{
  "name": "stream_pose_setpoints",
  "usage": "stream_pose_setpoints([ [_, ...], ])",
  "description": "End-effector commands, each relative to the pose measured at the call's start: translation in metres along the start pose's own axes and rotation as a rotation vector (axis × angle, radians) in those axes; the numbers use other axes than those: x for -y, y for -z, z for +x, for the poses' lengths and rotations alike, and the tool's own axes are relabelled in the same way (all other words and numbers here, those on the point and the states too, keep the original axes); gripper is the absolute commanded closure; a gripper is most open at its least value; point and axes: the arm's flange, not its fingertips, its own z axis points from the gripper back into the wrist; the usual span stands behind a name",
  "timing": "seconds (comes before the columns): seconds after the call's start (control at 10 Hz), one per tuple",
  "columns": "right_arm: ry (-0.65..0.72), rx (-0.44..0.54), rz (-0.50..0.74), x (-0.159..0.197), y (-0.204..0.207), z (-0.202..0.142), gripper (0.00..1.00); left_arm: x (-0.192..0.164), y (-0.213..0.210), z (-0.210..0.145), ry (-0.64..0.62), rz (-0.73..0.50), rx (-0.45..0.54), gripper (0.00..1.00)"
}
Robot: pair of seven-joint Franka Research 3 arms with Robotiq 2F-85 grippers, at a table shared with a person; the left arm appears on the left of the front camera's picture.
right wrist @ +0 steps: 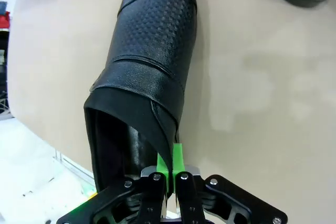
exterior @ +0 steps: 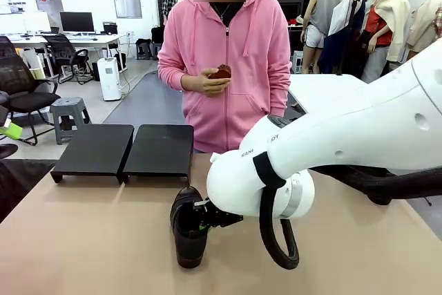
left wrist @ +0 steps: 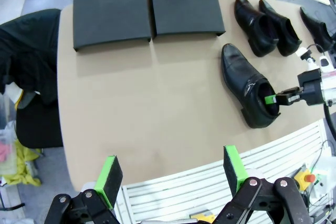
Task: Organize the shoes by placing them on the stand.
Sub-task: Pick up one Shoe and place it in the middle of the table.
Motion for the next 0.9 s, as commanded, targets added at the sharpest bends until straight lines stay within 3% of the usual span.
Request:
stream_pose_setpoints([
  [0.0, -0.017, -0.011, 0.087, -0.001, -0.011, 0.0, 0.41, -0.001, 0.0, 0.001, 0.0, -0.015, 0.01, 0.0],
  [0.1, -0.01, -0.028, 0.109, -0.001, -0.017, -0.001, 0.0, -0.001, 0.0, 0.001, 0.0, -0.015, 0.01, 0.0],
  [0.4, 0.052, -0.094, 0.245, 0.002, -0.083, -0.005, 0.0, -0.001, 0.0, 0.001, 0.0, -0.015, 0.01, 0.0],
  [0.6, 0.009, -0.009, 0.262, 0.026, -0.169, -0.005, 0.0, -0.001, 0.0, 0.001, 0.0, -0.015, 0.01, 0.0],
  [0.7, -0.039, -0.048, 0.178, 0.051, -0.224, -0.012, 0.0, -0.001, 0.0, 0.001, 0.0, -0.015, 0.01, 0.0],
  [0.8, -0.097, -0.123, 0.191, 0.075, -0.269, -0.025, 0.0, -0.001, 0.0, 0.001, 0.0, -0.015, 0.01, 0.0],
])
